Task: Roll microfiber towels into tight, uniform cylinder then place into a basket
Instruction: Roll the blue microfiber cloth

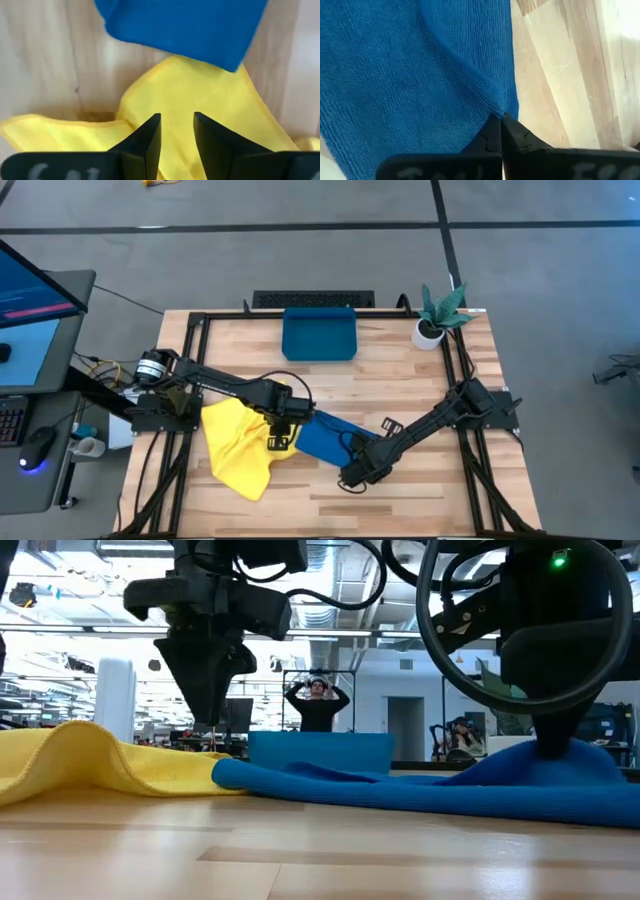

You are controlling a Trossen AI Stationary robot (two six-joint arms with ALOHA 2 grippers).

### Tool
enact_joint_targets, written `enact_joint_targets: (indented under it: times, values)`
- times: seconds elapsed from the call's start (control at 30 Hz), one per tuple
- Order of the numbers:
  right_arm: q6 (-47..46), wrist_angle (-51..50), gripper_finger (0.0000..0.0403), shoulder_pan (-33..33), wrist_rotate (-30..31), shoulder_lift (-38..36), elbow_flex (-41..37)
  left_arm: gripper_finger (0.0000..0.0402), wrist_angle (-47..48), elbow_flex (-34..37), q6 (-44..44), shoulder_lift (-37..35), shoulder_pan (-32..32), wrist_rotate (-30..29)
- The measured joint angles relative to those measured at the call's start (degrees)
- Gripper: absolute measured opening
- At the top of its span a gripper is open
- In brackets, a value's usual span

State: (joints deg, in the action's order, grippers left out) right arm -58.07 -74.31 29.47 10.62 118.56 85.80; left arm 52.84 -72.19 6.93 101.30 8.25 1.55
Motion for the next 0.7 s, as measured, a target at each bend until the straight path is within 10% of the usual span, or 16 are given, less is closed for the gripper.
enact_joint_targets:
  times: [0.7]
  values:
    - [-0.4,-4.6,0.0192,3.4,0.3,-2.6,0.1,0.0076,-25.8,8.6,-9.0,-0.1,2.7,5.7]
